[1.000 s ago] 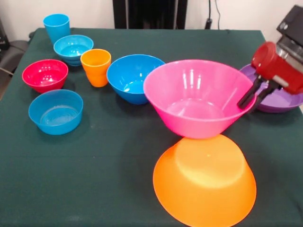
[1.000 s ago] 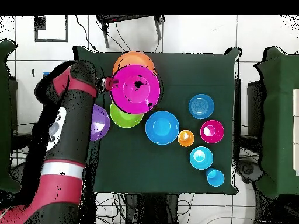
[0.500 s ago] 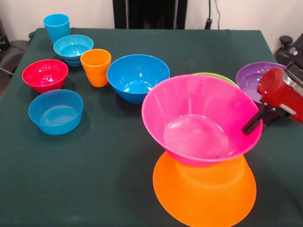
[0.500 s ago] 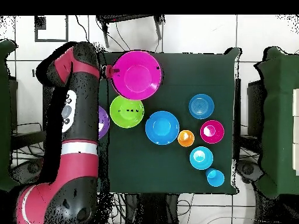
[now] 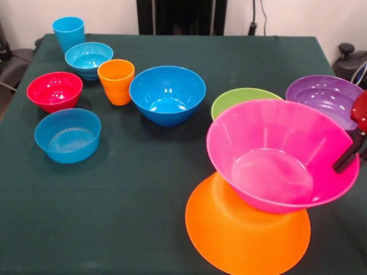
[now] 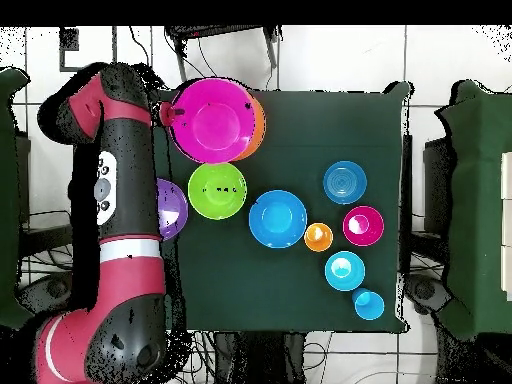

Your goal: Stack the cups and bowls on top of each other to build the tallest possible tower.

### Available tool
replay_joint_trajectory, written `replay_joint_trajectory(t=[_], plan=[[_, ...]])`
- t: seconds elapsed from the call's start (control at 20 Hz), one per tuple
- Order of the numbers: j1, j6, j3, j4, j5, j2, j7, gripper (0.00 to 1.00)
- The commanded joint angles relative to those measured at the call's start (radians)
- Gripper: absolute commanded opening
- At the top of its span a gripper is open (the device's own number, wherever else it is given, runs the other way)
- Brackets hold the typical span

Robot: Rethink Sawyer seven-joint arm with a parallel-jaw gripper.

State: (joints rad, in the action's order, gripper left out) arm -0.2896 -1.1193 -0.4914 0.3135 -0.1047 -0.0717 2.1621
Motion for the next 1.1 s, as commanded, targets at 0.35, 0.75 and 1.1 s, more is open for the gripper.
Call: replay_joint_trajectory(t=[0.35, 0.75, 1.1], plan=[[-0.008, -0.049, 0.067, -0.003, 0.022, -0.009, -0.106, 0.00], [0.004, -0.031, 0.068, -0.023, 0.018, -0.022, -0.129, 0.00], [0.017, -0.010, 0.069, -0.027, 0.011, -0.025, -0.163, 0.00]])
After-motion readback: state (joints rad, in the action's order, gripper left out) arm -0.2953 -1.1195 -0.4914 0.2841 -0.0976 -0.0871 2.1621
